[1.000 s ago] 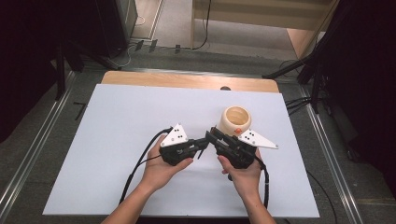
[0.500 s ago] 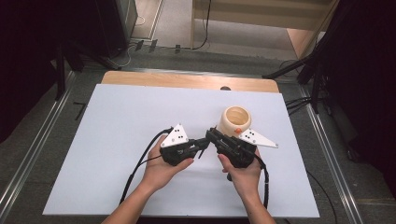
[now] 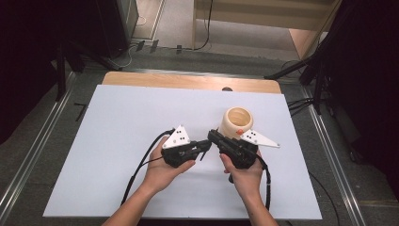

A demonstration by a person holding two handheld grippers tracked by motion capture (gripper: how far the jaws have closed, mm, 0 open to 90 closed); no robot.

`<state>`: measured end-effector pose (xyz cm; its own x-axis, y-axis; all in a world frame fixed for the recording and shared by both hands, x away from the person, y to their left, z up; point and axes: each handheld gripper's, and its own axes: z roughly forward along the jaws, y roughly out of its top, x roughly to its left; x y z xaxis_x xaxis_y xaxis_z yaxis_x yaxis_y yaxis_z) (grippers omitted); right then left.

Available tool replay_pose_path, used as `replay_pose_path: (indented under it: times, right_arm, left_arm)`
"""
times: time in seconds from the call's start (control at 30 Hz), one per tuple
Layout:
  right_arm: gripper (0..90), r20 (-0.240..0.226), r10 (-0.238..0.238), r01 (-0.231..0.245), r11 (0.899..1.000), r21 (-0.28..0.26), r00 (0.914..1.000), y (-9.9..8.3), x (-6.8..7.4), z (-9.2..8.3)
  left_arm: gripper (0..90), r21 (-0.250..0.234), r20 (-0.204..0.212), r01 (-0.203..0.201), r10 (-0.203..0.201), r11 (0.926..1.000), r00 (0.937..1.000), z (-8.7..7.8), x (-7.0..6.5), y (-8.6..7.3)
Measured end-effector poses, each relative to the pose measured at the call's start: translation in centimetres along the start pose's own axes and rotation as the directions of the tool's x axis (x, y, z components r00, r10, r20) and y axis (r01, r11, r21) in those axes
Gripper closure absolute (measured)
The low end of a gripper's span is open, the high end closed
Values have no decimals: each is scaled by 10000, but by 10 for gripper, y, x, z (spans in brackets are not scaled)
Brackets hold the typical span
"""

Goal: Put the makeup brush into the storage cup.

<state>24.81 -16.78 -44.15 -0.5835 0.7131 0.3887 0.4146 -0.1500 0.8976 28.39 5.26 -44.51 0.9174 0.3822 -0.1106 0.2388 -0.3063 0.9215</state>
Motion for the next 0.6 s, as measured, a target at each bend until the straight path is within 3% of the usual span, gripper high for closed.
replay_pose_path:
  times: [0.17,0.2,0.23,0.33,0.37,0.4,0.43,0.5,0.6]
  right_arm:
    - [848,34,-80,80,10000,36,10000,0,1,1]
    - [848,-20,-139,139,9999,6,9999,1,1,2]
    - [848,-20,-139,139,9999,6,9999,1,1,2]
    - [848,3,-244,244,9997,6,9997,2,3,1]
    - [848,49,-307,307,9995,-26,9995,3,4,1]
    - [848,49,-307,307,9995,-26,9995,3,4,1]
    - [848,59,-324,325,9995,-67,9995,3,4,0]
    - [848,112,-349,350,9993,-105,9993,4,3,0]
    - [848,176,-420,422,9990,-127,9990,4,3,-1]
  left_arm:
    - [838,-15,131,104,-104,9999,9999,0,3,0]
    - [773,11,86,99,-99,10000,9999,-1,3,0]
    - [773,38,62,126,-126,9999,9999,-1,3,0]
    - [662,153,286,326,-331,9993,9990,-3,3,0]
    - [534,195,385,363,-370,9992,9986,-3,2,0]
    - [534,179,452,292,-300,9994,9985,-3,2,-1]
    - [412,120,480,218,-224,9997,9986,-4,0,-2]
    - [250,105,420,217,-221,9997,9989,-4,0,-2]
    - [70,40,383,186,-188,9998,9991,-6,-1,-5]
